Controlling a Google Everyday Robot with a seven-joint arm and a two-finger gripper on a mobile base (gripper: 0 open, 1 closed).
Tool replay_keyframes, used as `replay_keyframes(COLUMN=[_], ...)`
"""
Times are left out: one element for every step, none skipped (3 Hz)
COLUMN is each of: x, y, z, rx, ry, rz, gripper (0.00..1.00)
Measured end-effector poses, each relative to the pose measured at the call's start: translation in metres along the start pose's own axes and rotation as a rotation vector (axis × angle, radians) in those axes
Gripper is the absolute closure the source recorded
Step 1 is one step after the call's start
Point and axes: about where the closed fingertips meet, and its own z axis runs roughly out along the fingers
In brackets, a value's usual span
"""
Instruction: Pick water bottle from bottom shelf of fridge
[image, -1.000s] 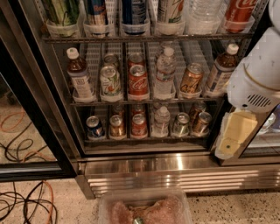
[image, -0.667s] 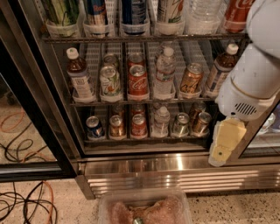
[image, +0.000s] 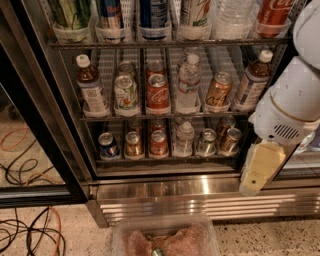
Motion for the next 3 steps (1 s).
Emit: replay_keyframes(x=[0.006,0.021,0.023], y=[0.016,0.024,0.029], z=[0.034,0.076,0.109], rx=[-0.042,-0.101,-0.2], ry=[-0.045,-0.06,-0.061], rz=[0.126,0.352,0.447], gripper=[0.0,0.0,0.0])
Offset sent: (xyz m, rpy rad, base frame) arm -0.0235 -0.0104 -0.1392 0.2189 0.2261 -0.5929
